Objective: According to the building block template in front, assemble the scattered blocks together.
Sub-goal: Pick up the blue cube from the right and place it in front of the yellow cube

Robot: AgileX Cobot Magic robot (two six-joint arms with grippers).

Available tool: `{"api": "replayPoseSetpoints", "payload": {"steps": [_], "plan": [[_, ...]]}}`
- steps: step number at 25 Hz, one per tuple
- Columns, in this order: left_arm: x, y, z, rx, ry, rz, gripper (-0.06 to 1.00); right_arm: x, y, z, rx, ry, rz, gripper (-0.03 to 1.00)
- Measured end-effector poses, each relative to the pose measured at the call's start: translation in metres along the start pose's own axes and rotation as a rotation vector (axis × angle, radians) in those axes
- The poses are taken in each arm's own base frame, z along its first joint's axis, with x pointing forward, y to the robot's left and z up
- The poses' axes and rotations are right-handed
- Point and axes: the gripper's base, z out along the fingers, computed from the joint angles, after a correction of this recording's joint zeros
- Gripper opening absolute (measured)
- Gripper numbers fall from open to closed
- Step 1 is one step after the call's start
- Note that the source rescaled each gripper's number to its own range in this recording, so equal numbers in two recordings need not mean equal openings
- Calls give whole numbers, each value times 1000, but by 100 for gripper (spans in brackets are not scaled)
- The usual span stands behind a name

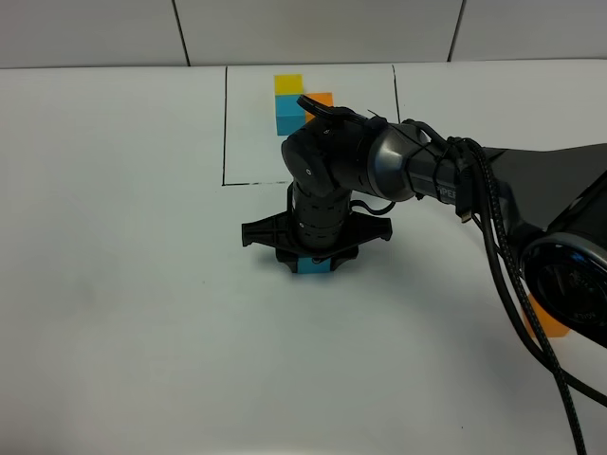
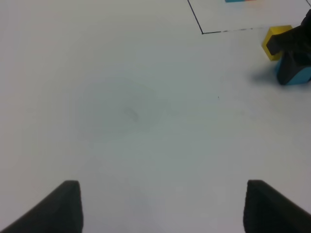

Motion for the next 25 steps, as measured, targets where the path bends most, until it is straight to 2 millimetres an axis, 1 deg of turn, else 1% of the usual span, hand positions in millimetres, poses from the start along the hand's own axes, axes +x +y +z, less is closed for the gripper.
{"api": "replayPoseSetpoints", "payload": {"steps": [25], "plan": [[0,0,0,0,0,0,48,-4,-1,0,6,-41,-24,2]]}}
